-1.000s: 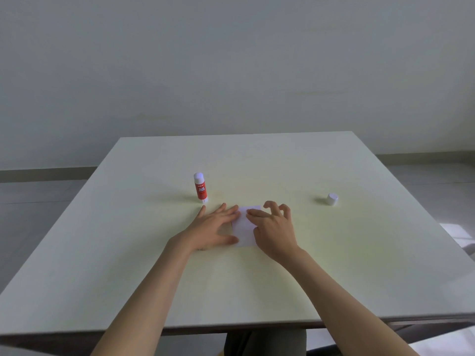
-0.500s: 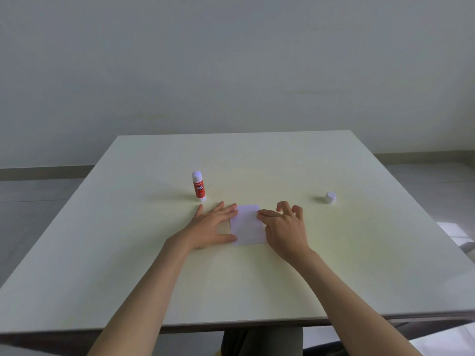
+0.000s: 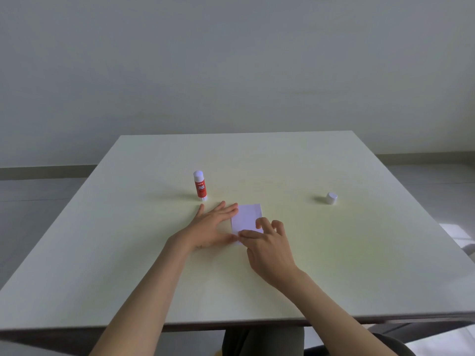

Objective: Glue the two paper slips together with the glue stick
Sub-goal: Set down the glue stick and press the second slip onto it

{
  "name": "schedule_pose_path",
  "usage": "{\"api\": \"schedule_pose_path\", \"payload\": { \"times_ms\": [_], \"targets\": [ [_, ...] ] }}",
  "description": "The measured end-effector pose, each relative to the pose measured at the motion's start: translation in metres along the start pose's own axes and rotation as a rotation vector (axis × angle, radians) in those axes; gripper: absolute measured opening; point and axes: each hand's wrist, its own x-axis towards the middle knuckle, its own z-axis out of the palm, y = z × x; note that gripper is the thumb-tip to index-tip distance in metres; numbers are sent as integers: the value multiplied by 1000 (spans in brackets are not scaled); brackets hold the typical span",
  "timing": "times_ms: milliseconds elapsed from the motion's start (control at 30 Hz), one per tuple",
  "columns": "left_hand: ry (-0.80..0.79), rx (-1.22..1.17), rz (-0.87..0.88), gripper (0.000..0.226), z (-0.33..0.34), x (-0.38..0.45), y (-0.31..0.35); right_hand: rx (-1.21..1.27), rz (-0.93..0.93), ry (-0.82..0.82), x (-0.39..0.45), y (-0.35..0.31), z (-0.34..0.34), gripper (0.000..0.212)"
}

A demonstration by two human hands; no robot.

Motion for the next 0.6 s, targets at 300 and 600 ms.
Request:
{"api": "schedule_pose_path", "payload": {
  "times_ms": [300, 600],
  "targets": [
    [4, -4, 2, 74, -2, -1, 5, -39, -15, -50, 34, -1, 5, 25],
    [-4, 3, -14, 79, -1, 1, 3, 17, -12, 17, 6, 2, 5, 30]
  ]
}}
